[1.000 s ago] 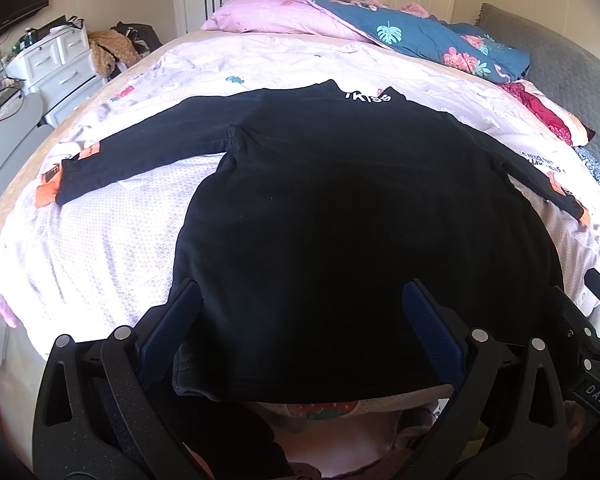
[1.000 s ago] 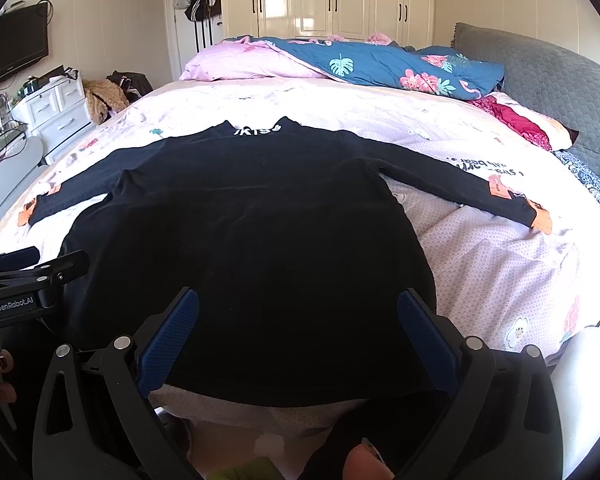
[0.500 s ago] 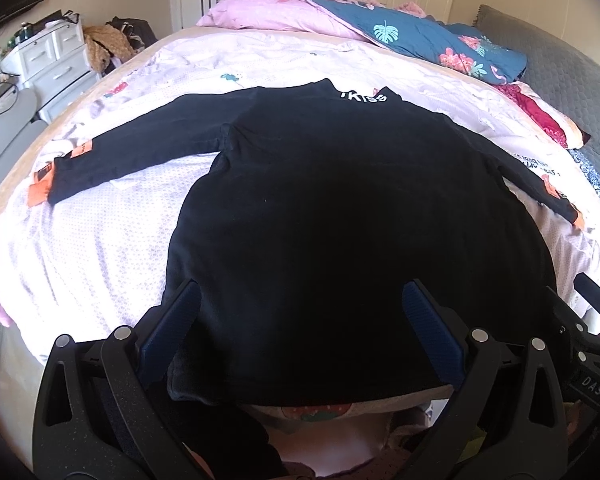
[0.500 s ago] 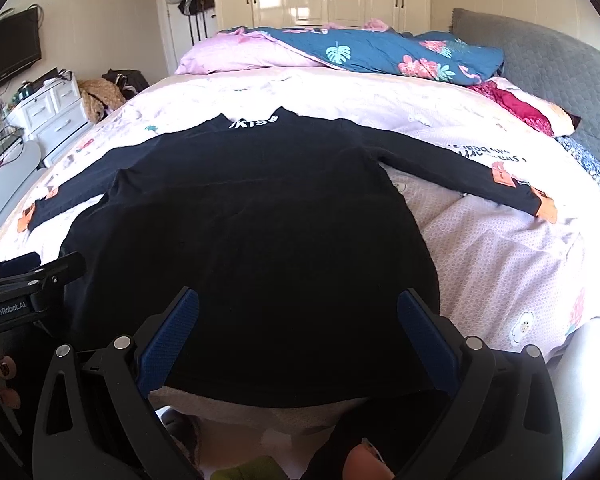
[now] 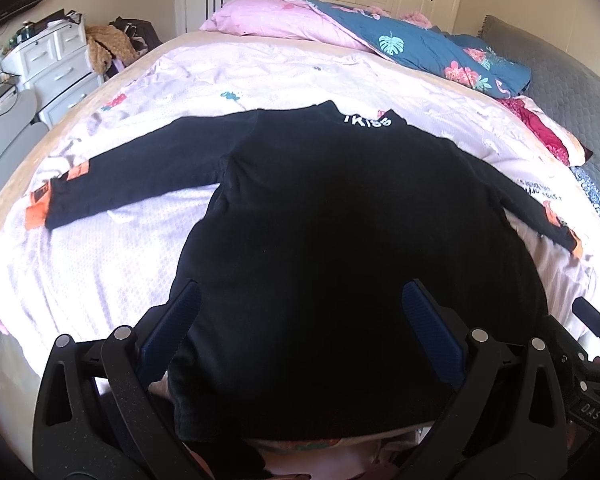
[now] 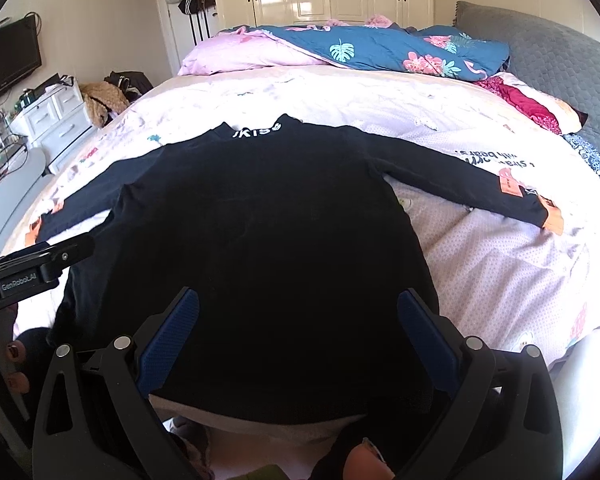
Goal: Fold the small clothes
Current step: 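Move the right gripper to the orange-tagged sleeve cuff and grasp it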
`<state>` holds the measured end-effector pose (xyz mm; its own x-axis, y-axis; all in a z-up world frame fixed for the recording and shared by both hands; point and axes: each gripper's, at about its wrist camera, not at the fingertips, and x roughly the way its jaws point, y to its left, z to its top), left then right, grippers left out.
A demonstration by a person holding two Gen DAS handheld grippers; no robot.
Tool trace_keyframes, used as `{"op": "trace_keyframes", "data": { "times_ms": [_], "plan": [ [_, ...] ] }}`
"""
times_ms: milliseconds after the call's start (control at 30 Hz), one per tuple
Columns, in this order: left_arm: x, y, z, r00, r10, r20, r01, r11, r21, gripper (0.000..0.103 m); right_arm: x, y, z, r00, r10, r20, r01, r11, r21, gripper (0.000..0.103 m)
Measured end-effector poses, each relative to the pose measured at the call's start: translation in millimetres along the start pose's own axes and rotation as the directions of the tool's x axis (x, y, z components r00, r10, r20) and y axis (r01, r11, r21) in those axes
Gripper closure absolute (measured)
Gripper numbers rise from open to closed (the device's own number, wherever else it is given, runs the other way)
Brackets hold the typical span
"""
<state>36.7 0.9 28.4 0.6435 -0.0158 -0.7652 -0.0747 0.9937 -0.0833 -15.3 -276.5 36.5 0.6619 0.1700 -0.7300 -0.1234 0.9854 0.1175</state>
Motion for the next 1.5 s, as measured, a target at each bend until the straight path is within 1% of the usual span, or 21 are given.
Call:
{"op": "trace_keyframes", "data": {
  "times_ms": [133, 333, 633, 767, 933, 1067, 1333, 1433, 1500],
  "plan": [
    [5, -6, 12, 1.0, -0.007, -0.01, 0.007, 1.0, 0.006, 0.008, 3, -4, 13, 1.0, 0.002, -0.003, -0.002, 1.0, 0.012, 0.004],
    [10, -18, 34, 1.0, -0.022, 0.019, 0.021, 1.0, 0.019, 0.008, 6, -9, 34, 1.0, -0.011, 0.015, 0.011, 1.0, 0.023, 0.004],
    [19, -33, 63, 0.999, -0.026, 0.033, 0.025, 0.999, 0.022, 0.008, 5, -21, 66, 0.996, -0.052, 0.067, 0.048, 0.997, 0.061, 0.004],
    [28, -38, 77, 0.999, -0.027, 0.032, 0.027, 1.0, 0.013, 0.008, 6, -27, 84, 0.993, -0.065, 0.099, 0.056, 0.994, 0.096, 0.004],
    [39, -43, 96, 0.999, -0.008, 0.04, 0.007, 1.0, 0.005, 0.008, 8, -34, 106, 0.989, -0.08, 0.128, 0.062, 0.988, 0.14, 0.004],
    [50, -49, 109, 0.999, -0.013, 0.035, 0.012, 1.0, 0.005, 0.008, 12, -40, 121, 0.985, -0.099, 0.138, 0.075, 0.983, 0.167, 0.004],
    [69, -72, 129, 0.999, -0.027, 0.028, 0.026, 0.999, 0.036, 0.008, 24, -64, 146, 0.973, -0.173, 0.156, 0.128, 0.957, 0.259, 0.004],
    [76, -83, 134, 0.999, -0.034, 0.025, 0.032, 0.998, 0.061, 0.008, 28, -77, 154, 0.964, -0.214, 0.161, 0.16, 0.942, 0.295, 0.004],
    [80, -89, 137, 0.999, -0.036, 0.023, 0.034, 0.997, 0.07, 0.008, 32, -87, 159, 0.953, -0.257, 0.16, 0.197, 0.927, 0.318, 0.004]
  ]
}}
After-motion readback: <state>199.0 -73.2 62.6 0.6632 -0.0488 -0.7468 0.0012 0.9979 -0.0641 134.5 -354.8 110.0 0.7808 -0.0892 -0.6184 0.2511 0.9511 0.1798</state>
